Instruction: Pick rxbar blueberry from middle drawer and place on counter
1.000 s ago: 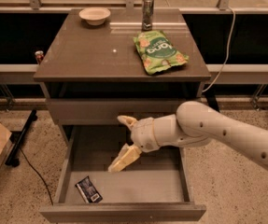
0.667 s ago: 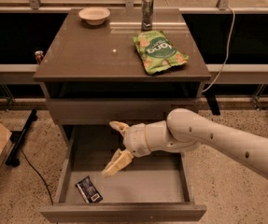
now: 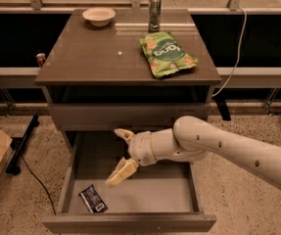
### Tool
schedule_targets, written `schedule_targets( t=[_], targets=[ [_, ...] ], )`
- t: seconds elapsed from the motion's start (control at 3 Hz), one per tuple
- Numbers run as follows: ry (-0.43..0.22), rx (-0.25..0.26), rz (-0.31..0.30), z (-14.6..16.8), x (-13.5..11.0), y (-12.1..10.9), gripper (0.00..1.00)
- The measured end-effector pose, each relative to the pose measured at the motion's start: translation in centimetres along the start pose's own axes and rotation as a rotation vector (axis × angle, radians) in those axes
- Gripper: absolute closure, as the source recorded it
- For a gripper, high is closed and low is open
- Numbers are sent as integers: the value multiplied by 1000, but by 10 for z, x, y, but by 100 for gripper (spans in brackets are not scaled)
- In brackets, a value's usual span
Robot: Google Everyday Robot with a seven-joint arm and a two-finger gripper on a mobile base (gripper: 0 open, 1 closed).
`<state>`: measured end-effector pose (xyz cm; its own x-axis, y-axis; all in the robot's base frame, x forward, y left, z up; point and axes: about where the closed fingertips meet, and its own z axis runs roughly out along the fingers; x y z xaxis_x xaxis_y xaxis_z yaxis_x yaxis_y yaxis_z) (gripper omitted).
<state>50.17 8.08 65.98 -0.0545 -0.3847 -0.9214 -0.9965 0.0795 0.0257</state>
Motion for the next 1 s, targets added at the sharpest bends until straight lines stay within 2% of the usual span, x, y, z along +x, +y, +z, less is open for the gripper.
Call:
schedule_targets(
  t=[0.33,0.67,1.0],
  targets=[
    [-5,11,-12,37,27,-15,0],
    [-55,-17,-27,92,73,-37,0],
    [-55,-17,-20,96,76,-39,0]
  ],
)
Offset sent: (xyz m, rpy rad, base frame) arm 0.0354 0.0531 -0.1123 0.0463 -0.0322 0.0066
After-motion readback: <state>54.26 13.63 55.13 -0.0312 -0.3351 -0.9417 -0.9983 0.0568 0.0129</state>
